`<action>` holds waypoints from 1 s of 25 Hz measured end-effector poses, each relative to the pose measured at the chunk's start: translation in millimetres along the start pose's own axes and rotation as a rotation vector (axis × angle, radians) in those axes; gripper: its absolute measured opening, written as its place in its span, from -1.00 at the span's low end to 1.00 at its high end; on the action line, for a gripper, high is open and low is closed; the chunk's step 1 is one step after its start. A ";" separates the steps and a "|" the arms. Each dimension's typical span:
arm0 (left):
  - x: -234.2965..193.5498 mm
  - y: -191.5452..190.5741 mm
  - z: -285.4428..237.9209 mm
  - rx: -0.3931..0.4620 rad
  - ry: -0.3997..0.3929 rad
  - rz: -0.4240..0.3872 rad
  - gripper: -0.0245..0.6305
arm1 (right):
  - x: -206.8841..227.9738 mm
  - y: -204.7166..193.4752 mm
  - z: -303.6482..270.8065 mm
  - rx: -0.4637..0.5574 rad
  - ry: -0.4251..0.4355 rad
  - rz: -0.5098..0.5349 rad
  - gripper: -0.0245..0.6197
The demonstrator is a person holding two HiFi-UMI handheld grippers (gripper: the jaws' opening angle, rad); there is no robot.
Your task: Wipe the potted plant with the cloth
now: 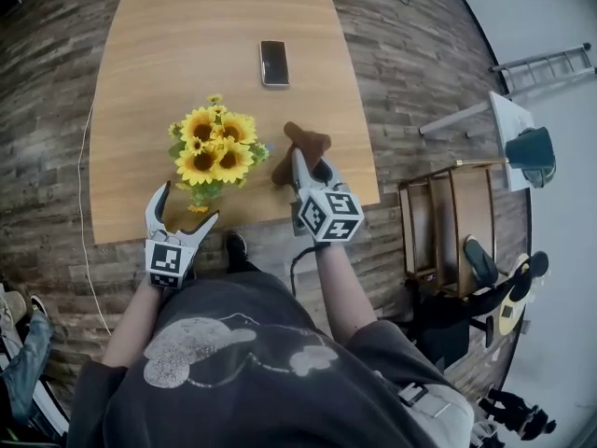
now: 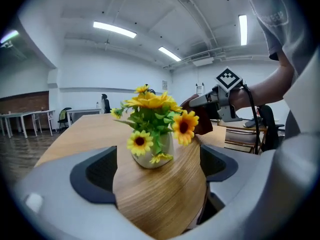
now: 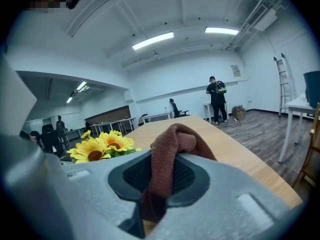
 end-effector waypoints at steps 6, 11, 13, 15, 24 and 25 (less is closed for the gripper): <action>-1.4 -5.1 -29.5 -0.059 0.043 0.013 0.83 | 19.1 1.4 -56.7 -0.098 0.116 0.047 -0.75; -6.9 7.4 -48.6 -0.052 0.076 -0.003 0.82 | 20.9 -2.3 -105.0 -0.217 0.253 0.131 -0.75; -7.3 12.1 -55.4 -0.069 0.078 -0.023 0.81 | 16.4 -4.6 -121.7 -0.266 0.324 0.169 -0.75; -7.6 13.5 -61.2 -0.088 0.075 -0.031 0.72 | 8.8 -6.8 -135.8 -0.309 0.399 0.195 -0.75; -4.7 10.0 -66.9 -0.122 0.056 0.014 0.36 | -32.1 -25.6 -154.9 -0.405 0.635 0.284 -0.75; -4.4 10.5 -67.7 -0.123 0.055 0.015 0.36 | -33.1 -27.3 -155.2 -0.409 0.640 0.282 -0.75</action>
Point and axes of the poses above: the fingertips, and each gripper's own axes: z backward along the fingers, x to its right, y out of its top, the point moved 10 cm from there along z, backward along the fingers, and after that the axes turned 9 degrees about -z, right-handed, at the moved point
